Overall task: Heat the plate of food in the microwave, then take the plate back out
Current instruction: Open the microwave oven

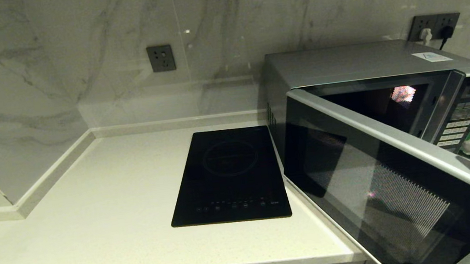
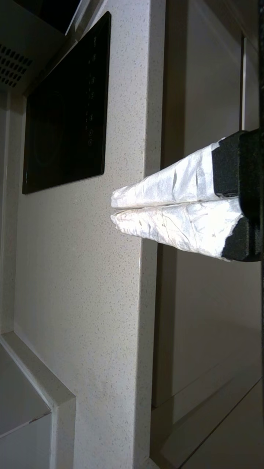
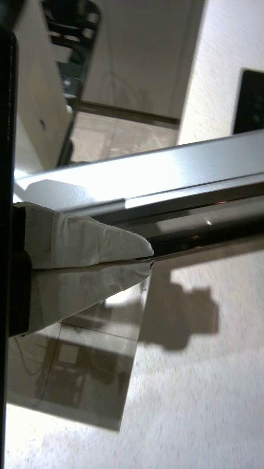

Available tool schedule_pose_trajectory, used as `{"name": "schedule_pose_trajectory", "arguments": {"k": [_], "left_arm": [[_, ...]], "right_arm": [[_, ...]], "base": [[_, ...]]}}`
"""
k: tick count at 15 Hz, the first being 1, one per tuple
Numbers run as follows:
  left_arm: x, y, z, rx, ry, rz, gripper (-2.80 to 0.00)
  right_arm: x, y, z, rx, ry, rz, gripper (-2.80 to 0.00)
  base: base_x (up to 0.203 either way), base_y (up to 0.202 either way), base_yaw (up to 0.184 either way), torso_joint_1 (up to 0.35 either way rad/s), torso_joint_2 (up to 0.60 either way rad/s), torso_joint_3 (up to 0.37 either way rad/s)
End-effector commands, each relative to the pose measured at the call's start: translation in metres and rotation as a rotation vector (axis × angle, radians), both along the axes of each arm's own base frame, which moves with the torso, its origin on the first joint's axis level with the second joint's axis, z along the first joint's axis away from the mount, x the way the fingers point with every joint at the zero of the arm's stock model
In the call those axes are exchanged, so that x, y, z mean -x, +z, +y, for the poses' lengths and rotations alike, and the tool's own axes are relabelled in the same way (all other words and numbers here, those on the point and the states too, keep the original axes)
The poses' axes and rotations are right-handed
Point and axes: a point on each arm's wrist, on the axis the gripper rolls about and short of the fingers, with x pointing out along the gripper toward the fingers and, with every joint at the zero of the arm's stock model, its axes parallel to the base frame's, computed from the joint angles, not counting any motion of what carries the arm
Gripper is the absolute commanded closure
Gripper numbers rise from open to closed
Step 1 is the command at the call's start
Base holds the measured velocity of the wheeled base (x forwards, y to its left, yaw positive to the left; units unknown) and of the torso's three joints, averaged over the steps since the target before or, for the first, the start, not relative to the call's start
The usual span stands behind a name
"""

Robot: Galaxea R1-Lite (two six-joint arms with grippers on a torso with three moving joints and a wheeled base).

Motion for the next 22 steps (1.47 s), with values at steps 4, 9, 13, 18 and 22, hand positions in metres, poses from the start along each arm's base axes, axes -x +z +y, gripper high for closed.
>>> {"name": "schedule_pose_trajectory", "arguments": {"k": [4, 9, 13, 18, 22], "left_arm": [[0.000, 0.000, 0.000, 0.001, 0.001, 0.000, 0.00], [0.000, 0.000, 0.000, 0.001, 0.001, 0.000, 0.00], [0.000, 0.000, 0.000, 0.001, 0.001, 0.000, 0.00], [0.000, 0.000, 0.000, 0.001, 0.001, 0.000, 0.00], [0.000, 0.000, 0.000, 0.001, 0.001, 0.000, 0.00]], "right_arm": [[0.019, -0.010, 0.014, -0.002, 0.155, 0.024, 0.00], [0.017, -0.015, 0.023, -0.004, 0.214, 0.053, 0.00], [0.009, -0.019, 0.036, 0.011, 0.280, 0.078, 0.00], [0.006, -0.021, 0.053, 0.004, 0.361, 0.054, 0.00], [0.007, -0.022, 0.055, 0.003, 0.379, 0.061, 0.00]], "base": [[0.000, 0.000, 0.000, 0.000, 0.00, 0.000], [0.000, 0.000, 0.000, 0.000, 0.00, 0.000], [0.000, 0.000, 0.000, 0.000, 0.00, 0.000], [0.000, 0.000, 0.000, 0.000, 0.00, 0.000], [0.000, 0.000, 0.000, 0.000, 0.00, 0.000]]}}
